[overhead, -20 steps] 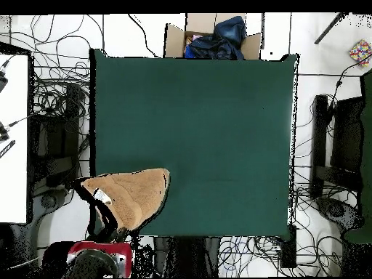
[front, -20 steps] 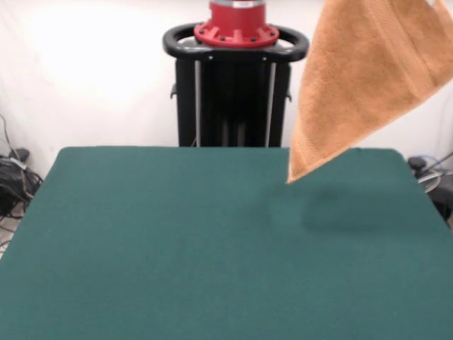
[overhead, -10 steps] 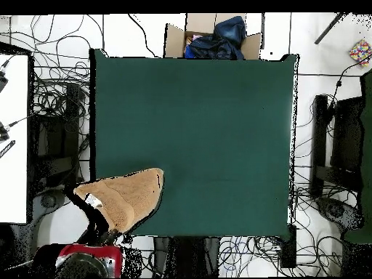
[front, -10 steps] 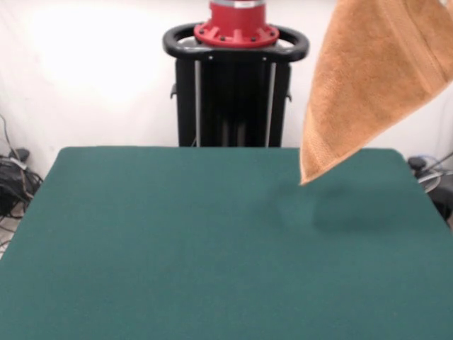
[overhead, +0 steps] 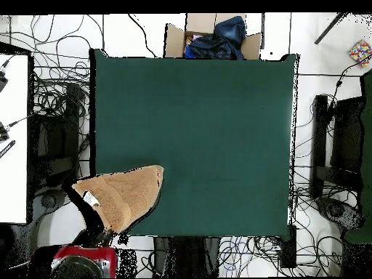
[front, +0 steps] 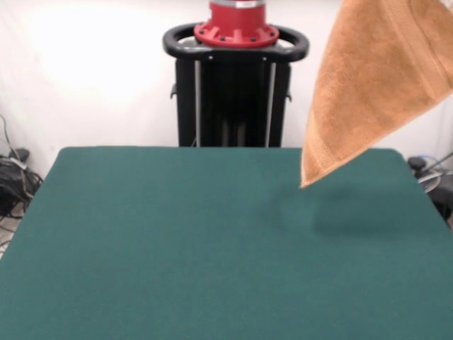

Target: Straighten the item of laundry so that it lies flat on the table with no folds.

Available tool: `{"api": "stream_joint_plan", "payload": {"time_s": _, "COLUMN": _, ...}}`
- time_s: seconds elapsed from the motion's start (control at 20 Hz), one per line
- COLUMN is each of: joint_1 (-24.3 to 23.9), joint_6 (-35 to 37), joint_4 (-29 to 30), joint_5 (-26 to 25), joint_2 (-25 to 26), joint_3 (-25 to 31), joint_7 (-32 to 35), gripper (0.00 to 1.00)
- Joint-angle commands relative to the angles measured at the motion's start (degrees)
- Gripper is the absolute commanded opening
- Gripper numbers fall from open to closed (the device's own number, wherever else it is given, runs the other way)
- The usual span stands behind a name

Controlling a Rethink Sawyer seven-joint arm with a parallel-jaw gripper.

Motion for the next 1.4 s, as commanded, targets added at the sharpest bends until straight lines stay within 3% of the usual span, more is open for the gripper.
{"api": "stream_joint_plan", "payload": {"time_s": 0.05, "joint_1": 1.88, "joint_6": -3.61, "joint_4": 13.4, "joint_5": -0.02, "joint_2": 2.36, "joint_3": -6.43, "joint_7": 18.95, "gripper": 0.0}}
{"api": "stream_joint_plan", "payload": {"time_s": 0.4, "joint_1": 3.15, "joint_6": -3.15, "joint_4": 13.91, "joint_5": 0.44, "joint_2": 2.6, "joint_3": -7.37, "joint_7": 19.73, "gripper": 0.0}}
{"api": "stream_joint_plan", "payload": {"time_s": 1.4, "joint_1": 4.45, "joint_6": 6.66, "joint_4": 11.58, "joint_5": 3.02, "joint_2": 2.71, "joint_3": -9.42, "joint_7": 22.29, "gripper": 0.0}}
